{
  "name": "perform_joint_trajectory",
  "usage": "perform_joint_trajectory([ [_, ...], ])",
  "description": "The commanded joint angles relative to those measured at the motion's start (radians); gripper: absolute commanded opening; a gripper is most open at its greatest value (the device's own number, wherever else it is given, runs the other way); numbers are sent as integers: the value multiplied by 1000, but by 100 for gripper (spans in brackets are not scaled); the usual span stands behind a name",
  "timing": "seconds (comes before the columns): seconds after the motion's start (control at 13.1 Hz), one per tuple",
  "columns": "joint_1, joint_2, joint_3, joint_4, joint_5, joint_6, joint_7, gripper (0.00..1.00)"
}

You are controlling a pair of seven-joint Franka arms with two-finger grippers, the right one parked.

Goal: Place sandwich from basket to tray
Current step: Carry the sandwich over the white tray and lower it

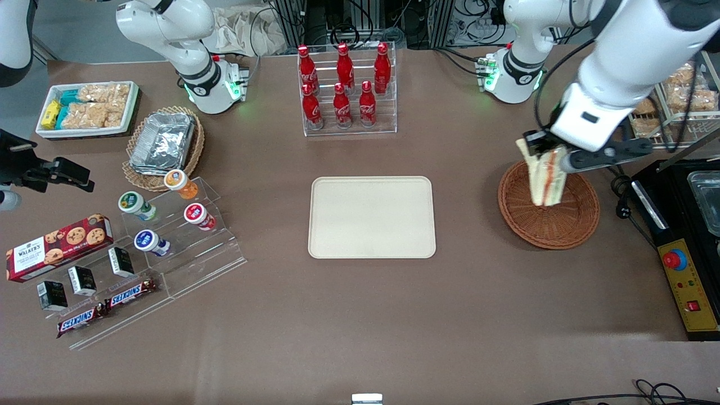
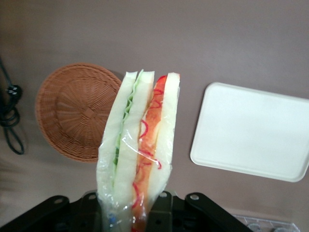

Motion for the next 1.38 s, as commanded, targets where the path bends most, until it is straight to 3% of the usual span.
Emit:
perform_joint_trajectory([
  [0.0, 6, 40, -64, 31, 7, -13, -5, 0],
  [0.31, 0, 85, -156, -109, 11, 173, -13, 0],
  [0.61, -76, 168, -159, -215, 18, 361, -44, 0],
  [1.3, -173, 482, -158, -212, 259, 586, -286, 0],
])
